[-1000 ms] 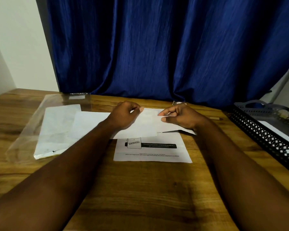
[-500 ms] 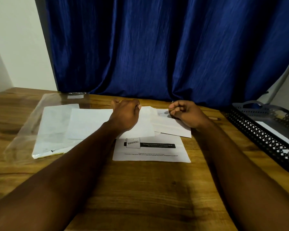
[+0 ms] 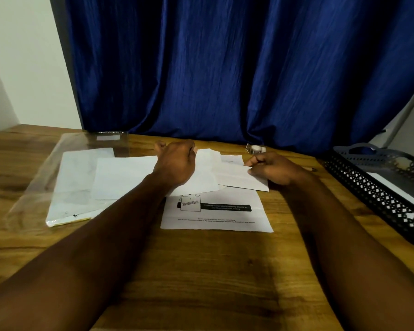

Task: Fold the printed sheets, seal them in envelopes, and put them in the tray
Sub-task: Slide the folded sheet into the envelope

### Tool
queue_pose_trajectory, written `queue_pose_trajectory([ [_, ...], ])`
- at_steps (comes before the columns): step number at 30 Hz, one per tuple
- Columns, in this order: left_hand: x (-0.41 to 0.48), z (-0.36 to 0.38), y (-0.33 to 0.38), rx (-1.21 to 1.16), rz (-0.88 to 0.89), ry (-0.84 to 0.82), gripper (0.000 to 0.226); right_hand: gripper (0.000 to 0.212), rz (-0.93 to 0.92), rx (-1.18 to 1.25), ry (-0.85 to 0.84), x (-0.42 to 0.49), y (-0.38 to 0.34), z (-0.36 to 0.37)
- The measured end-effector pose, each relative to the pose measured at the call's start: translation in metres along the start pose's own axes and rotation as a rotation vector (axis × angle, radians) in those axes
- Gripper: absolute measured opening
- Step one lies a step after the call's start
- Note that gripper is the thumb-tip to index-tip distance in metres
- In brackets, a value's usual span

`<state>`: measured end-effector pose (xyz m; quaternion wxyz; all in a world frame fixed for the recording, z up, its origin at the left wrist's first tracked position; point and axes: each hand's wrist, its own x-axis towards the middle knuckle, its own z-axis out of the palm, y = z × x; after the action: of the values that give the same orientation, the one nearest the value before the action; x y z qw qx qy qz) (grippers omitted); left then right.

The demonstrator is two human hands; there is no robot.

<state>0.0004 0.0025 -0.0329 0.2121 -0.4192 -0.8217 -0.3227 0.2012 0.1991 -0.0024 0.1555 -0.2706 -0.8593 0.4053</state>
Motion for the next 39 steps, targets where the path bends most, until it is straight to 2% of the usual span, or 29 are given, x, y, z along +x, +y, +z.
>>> queue_pose_trajectory([
  [2, 0.001, 0.0, 0.0, 0.011, -0.005, 0.008, 0.023, 0.023, 0.003, 0.089, -0.033, 0.001, 0.0, -0.001],
  [5, 0.001, 0.001, 0.0, 0.028, -0.002, 0.03, 0.025, 0.031, -0.047, 0.177, 0.063, 0.005, -0.004, 0.007],
  [8, 0.0, 0.002, 0.002, 0.026, 0.035, 0.055, 0.022, 0.029, -0.134, 0.168, 0.179, 0.006, -0.013, 0.031],
  [12, -0.001, 0.004, 0.008, 0.015, 0.086, 0.035, 0.018, 0.027, -0.347, 0.074, 0.173, 0.003, -0.028, 0.065],
  [14, 0.0, 0.004, 0.008, 0.014, 0.074, 0.028, 0.019, 0.03, -0.382, 0.092, 0.218, 0.004, -0.032, 0.069],
  [16, 0.001, 0.004, 0.006, 0.017, 0.046, 0.028, 0.02, 0.03, -0.319, 0.151, 0.283, 0.004, -0.03, 0.067],
  [20, 0.002, 0.003, 0.005, 0.055, 0.007, 0.1, 0.022, 0.018, -0.146, 0.203, 0.297, 0.006, -0.022, 0.059],
  [25, 0.005, 0.003, 0.007, 0.1, -0.03, 0.122, 0.021, 0.007, -0.155, 0.177, 0.371, 0.005, -0.022, 0.057],
  [30, 0.002, 0.001, 0.015, 0.097, -0.015, 0.122, 0.022, 0.008, -0.302, 0.181, 0.27, 0.001, -0.029, 0.075],
  [34, 0.002, -0.001, 0.016, 0.079, -0.005, 0.119, 0.019, 0.014, -0.387, 0.076, 0.221, 0.003, -0.037, 0.079],
  [37, 0.001, -0.001, 0.015, 0.06, -0.013, 0.128, 0.017, 0.019, -0.292, 0.131, 0.161, 0.006, -0.033, 0.077],
  [39, 0.001, 0.0, 0.015, 0.053, -0.01, 0.132, 0.018, 0.022, -0.172, 0.349, 0.05, 0.005, -0.033, 0.079],
])
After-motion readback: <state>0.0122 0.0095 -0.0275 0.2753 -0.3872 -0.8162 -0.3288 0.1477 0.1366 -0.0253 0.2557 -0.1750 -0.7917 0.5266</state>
